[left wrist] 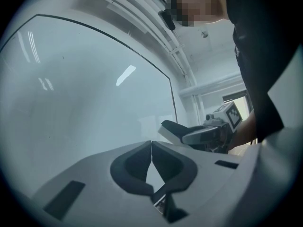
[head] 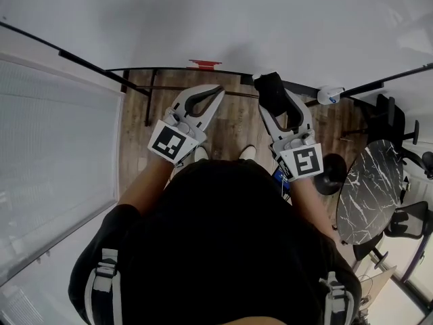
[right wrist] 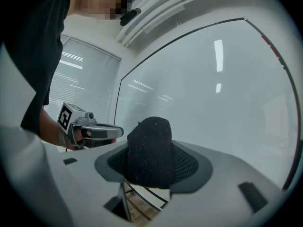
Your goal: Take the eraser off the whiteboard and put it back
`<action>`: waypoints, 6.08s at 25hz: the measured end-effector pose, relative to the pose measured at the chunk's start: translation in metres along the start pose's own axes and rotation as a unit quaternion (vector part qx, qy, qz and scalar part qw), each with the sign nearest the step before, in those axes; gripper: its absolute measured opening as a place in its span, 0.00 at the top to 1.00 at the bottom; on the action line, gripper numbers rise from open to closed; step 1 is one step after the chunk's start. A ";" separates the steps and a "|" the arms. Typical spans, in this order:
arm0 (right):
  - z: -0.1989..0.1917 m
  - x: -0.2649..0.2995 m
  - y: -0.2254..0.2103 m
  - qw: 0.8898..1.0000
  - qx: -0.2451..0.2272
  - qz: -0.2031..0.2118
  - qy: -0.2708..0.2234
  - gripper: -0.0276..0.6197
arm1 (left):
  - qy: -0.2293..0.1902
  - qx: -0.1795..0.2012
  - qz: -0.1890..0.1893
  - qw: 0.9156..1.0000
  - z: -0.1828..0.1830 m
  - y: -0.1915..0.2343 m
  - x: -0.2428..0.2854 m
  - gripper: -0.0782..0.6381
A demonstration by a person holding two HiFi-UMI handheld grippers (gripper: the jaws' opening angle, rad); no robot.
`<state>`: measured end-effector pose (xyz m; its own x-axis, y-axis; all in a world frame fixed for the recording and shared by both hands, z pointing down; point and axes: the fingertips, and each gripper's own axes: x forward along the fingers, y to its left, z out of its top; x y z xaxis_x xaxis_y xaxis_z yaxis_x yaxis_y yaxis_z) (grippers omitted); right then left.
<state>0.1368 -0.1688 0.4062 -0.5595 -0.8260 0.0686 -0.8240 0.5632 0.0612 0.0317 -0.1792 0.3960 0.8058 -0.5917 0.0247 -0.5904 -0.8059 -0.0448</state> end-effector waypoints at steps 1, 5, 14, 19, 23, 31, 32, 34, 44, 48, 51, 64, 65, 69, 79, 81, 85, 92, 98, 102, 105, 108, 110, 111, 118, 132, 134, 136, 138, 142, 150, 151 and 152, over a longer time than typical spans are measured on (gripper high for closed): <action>0.000 0.000 0.000 1.000 0.002 -0.002 0.000 0.60 | -0.001 0.001 0.000 1.000 0.000 0.001 0.000 0.88; 0.001 0.001 0.000 1.000 0.001 -0.005 -0.004 0.60 | -0.003 0.005 0.002 1.000 0.000 0.003 -0.001 0.88; 0.003 -0.003 -0.004 1.000 0.001 0.001 -0.010 0.60 | -0.005 0.012 0.019 1.000 0.009 0.005 0.001 0.88; 0.006 -0.009 -0.013 1.000 0.004 0.021 -0.021 0.60 | -0.005 0.019 0.035 0.999 0.019 -0.004 0.011 0.88; 0.004 -0.011 -0.022 0.999 0.002 0.038 -0.020 0.60 | -0.001 0.020 0.048 0.999 0.018 -0.010 0.021 0.88; 0.001 -0.020 -0.048 0.996 0.008 0.079 -0.034 0.60 | 0.005 0.021 0.090 0.996 0.021 -0.022 0.044 0.88; -0.002 -0.020 -0.050 0.996 0.007 0.085 -0.031 0.60 | 0.007 0.021 0.097 0.995 0.020 -0.021 0.044 0.88; -0.006 -0.014 -0.050 0.995 0.004 0.097 -0.028 0.60 | 0.011 0.020 0.112 0.993 0.019 -0.016 0.042 0.88; -0.002 0.052 0.003 0.994 -0.001 0.107 -0.029 0.60 | 0.009 0.024 0.127 0.992 0.014 0.066 -0.008 0.88; 0.005 0.081 0.030 0.996 0.007 0.091 -0.019 0.60 | -0.006 0.033 0.106 0.994 0.027 0.099 -0.026 0.88; 0.009 0.114 0.065 0.997 0.007 0.079 -0.011 0.60 | -0.014 0.028 0.091 0.995 0.023 0.139 -0.048 0.88; 0.033 0.201 0.118 0.999 -0.020 -0.031 -0.039 0.60 | -0.042 0.023 0.008 0.999 0.020 0.228 -0.082 0.88; 0.035 0.204 0.115 0.998 -0.027 -0.044 -0.043 0.60 | -0.048 0.025 -0.001 0.999 0.023 0.231 -0.081 0.88; 0.063 0.216 0.114 0.991 -0.051 -0.091 -0.083 0.60 | -0.063 0.029 -0.032 0.997 0.036 0.241 -0.083 0.88; 0.141 0.236 0.085 0.963 -0.132 -0.170 -0.160 0.60 | -0.113 0.048 -0.060 0.991 0.093 0.255 -0.065 0.88; 0.153 0.240 0.076 0.957 -0.142 -0.184 -0.171 0.60 | -0.118 0.054 -0.061 0.990 0.102 0.258 -0.059 0.88; 0.158 0.245 0.076 0.945 -0.155 -0.208 -0.197 0.60 | -0.132 0.064 -0.059 0.987 0.102 0.256 -0.067 0.88; 0.146 0.252 0.067 0.941 -0.157 -0.236 -0.185 0.59 | -0.132 0.071 -0.065 0.987 0.102 0.251 -0.066 0.88; 0.141 0.261 0.056 0.943 -0.147 -0.244 -0.172 0.59 | -0.128 0.068 -0.063 0.987 0.099 0.255 -0.065 0.88; 0.137 0.263 0.052 0.944 -0.152 -0.242 -0.165 0.59 | -0.129 0.062 -0.065 0.988 0.098 0.255 -0.065 0.88; 0.136 0.265 0.054 0.947 -0.148 -0.237 -0.158 0.58 | -0.127 0.062 -0.065 0.988 0.096 0.254 -0.067 0.88; 0.128 0.265 0.053 0.955 -0.137 -0.223 -0.142 0.50 | -0.125 0.059 -0.066 0.988 0.093 0.251 -0.065 0.88; 0.122 0.264 0.054 0.959 -0.133 -0.215 -0.130 0.47 | -0.122 0.056 -0.066 0.989 0.089 0.250 -0.063 0.88; 0.118 0.262 0.057 0.961 -0.132 -0.211 -0.125 0.47 | -0.120 0.055 -0.066 0.989 0.087 0.249 -0.063 0.88; 0.087 0.246 0.071 0.976 -0.099 -0.177 -0.084 0.45 | -0.100 0.045 -0.066 0.992 0.064 0.244 -0.066 0.88; 0.041 0.211 0.119 0.996 0.011 -0.085 -0.035 0.76 | -0.038 0.017 -0.090 0.995 0.010 0.218 -0.086 0.88; 0.037 0.208 0.122 0.996 0.015 -0.084 -0.031 0.82 | -0.033 0.012 -0.098 0.995 0.003 0.213 -0.087 0.88; 0.031 0.206 0.125 0.996 0.015 -0.083 -0.024 0.88 | -0.029 0.005 -0.109 0.994 -0.003 0.207 -0.088 0.88; 0.028 0.205 0.128 0.996 0.016 -0.083 -0.021 0.91 | -0.027 -0.001 -0.121 0.992 -0.009 0.199 -0.089 0.88; 0.023 0.201 0.136 0.996 0.029 -0.081 -0.026 0.94 | -0.019 -0.009 -0.136 0.991 -0.023 0.189 -0.094 0.88; -0.005 0.194 0.139 0.995 0.049 -0.091 -0.003 0.95 | -0.003 -0.005 -0.146 0.989 -0.043 0.189 -0.096 0.88; -0.006 0.194 0.139 0.995 0.048 -0.091 -0.001 0.95 | -0.004 -0.005 -0.146 0.989 -0.043 0.189 -0.096 0.88; -0.007 0.194 0.139 0.995 0.047 -0.091 0.001 0.95 | -0.006 -0.005 -0.146 0.989 -0.043 0.190 -0.096 0.88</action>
<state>-0.0858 -0.2503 0.4351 -0.4007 -0.9137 0.0670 -0.9162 0.4002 -0.0213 -0.1598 -0.2759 0.4277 0.9423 -0.3340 0.0240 -0.3333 -0.9424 -0.0276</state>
